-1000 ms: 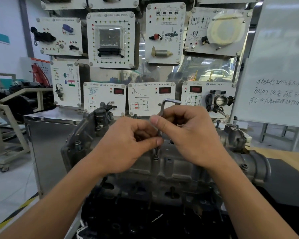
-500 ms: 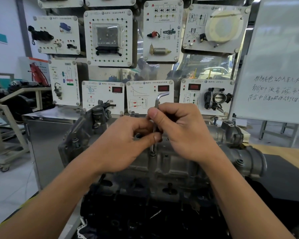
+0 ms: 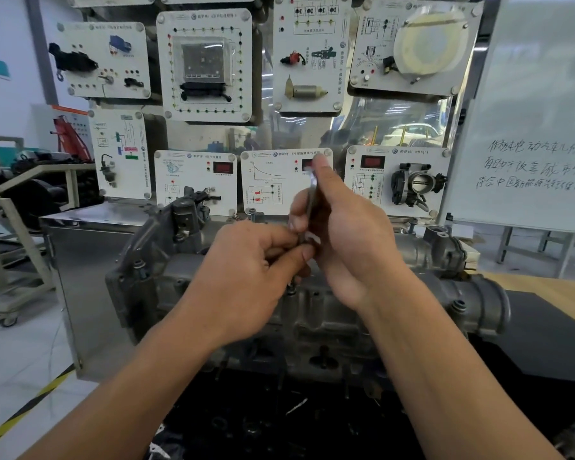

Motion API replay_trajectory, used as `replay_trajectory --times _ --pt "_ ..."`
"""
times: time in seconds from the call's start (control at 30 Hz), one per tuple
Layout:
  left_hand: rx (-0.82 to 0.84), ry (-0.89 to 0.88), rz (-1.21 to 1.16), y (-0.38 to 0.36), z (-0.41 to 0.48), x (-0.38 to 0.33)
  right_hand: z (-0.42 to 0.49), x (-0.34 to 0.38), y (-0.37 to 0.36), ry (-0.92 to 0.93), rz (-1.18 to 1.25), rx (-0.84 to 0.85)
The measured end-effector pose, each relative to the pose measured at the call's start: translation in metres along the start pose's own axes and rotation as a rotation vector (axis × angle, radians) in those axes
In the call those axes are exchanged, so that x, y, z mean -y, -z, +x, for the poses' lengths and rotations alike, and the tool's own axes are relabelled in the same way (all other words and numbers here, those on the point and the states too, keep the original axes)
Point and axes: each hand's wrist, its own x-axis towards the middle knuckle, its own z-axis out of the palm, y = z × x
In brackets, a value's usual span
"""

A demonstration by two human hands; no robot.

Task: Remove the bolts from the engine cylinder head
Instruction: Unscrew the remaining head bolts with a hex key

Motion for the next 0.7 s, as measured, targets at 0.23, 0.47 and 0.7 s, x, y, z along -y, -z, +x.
replay_trajectory --times 0.23,0.47,0.7 --pt "-0.073 0.014 -0.018 -0.004 0.000 0.004 -0.002 0.001 -0.003 0.071 0.018 -0.056" --pt "-0.098 0.053 -0.100 -0.005 -0.004 0.006 -0.005 -0.003 -0.011 0.487 -0.254 -0.009" --pt "-0.096 0.000 0.025 -0.002 -0.006 0.008 -0.008 0.010 0.000 0.147 0.066 0.429"
